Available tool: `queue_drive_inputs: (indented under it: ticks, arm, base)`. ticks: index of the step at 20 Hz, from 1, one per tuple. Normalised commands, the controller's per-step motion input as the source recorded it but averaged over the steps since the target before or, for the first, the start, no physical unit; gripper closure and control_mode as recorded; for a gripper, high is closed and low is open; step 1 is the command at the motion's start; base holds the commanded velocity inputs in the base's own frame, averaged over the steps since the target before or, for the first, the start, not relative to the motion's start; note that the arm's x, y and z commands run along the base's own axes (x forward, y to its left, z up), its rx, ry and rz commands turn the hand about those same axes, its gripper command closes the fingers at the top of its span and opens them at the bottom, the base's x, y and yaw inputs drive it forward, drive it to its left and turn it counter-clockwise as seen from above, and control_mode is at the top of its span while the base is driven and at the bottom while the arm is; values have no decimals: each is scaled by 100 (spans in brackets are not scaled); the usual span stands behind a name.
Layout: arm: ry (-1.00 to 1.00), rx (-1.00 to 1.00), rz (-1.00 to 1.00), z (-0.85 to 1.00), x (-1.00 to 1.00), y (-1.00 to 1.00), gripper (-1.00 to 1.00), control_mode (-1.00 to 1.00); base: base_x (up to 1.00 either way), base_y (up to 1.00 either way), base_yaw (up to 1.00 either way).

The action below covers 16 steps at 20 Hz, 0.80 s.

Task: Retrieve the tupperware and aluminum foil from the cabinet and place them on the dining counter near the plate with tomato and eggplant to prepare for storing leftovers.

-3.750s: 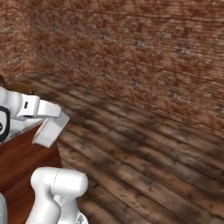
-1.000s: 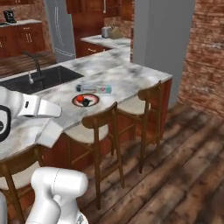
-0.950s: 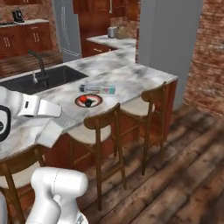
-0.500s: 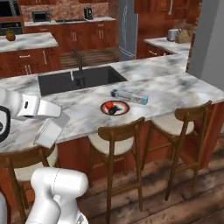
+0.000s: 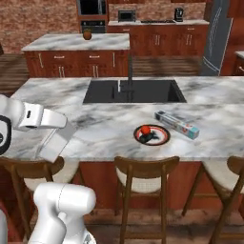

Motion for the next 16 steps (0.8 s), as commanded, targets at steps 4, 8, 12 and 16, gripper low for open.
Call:
queue_drive_inputs:
  ticks: [4, 8, 12, 16]
  arm:
    - [0, 0, 0, 0, 0, 0, 100, 100]
    - [0, 0, 0, 0, 0, 0, 100, 100]
    - [0, 0, 0, 0, 0, 0, 100, 100]
    - [0, 0, 0, 0, 0, 0, 100, 100]
  base:
    - [98, -76, 51]
    - [75, -97, 44]
    - [53, -100, 35]
    - [35, -100, 22]
